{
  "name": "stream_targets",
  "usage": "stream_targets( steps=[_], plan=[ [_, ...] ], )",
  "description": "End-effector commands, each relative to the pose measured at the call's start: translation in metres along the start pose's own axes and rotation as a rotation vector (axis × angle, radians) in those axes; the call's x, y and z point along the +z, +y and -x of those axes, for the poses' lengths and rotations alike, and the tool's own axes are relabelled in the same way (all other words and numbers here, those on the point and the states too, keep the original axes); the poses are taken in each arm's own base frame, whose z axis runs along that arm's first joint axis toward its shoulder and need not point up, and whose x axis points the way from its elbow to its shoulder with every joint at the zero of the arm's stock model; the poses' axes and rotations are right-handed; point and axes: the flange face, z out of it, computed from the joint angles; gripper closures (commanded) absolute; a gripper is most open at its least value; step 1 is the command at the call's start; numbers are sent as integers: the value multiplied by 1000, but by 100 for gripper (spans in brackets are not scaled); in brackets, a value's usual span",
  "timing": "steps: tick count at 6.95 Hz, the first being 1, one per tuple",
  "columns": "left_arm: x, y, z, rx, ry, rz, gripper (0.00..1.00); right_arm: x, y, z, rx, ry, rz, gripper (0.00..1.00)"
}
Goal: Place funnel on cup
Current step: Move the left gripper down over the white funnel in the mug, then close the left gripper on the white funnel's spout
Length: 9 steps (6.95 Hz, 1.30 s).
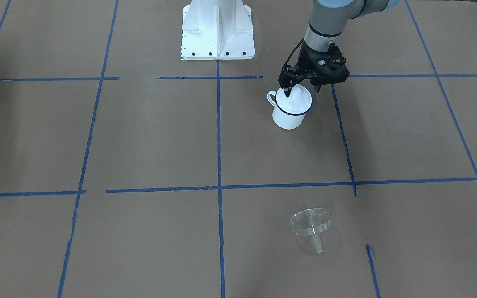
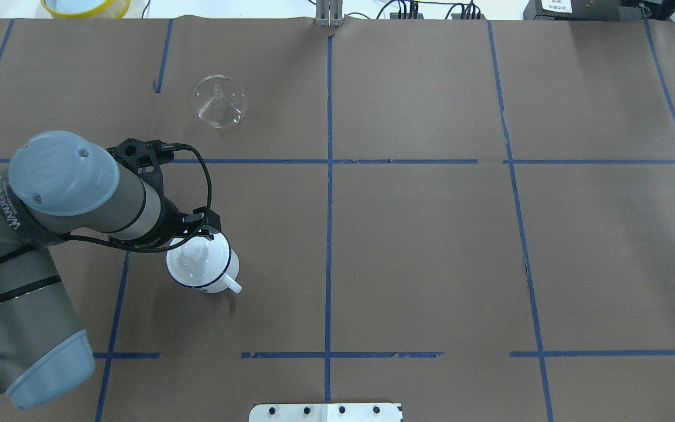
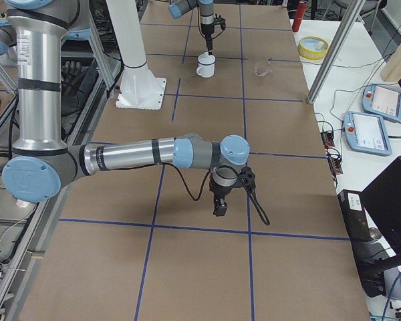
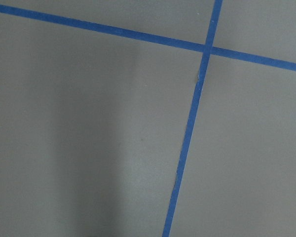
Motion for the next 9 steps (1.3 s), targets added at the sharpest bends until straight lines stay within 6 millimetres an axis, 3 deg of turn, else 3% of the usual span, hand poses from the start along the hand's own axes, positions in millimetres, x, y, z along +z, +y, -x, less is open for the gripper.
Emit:
stream_targets(
  steps=[1,5,6,8,9],
  plan=[
    [6,7,-4,0,-4,11,11,0,0,0,1,0,1,0],
    [7,10,-6,2,-3,16,14,0,0,0,1,0,1,0],
    [8,10,-6,1,-4,16,23,-1,-1,1,-1,0,-2,0],
    [7,9,-9,3,0,15,80,0,0,0,0,0,0,0],
    [6,10,-9,3,1,15,100,0,0,0,1,0,1,0]
  ],
)
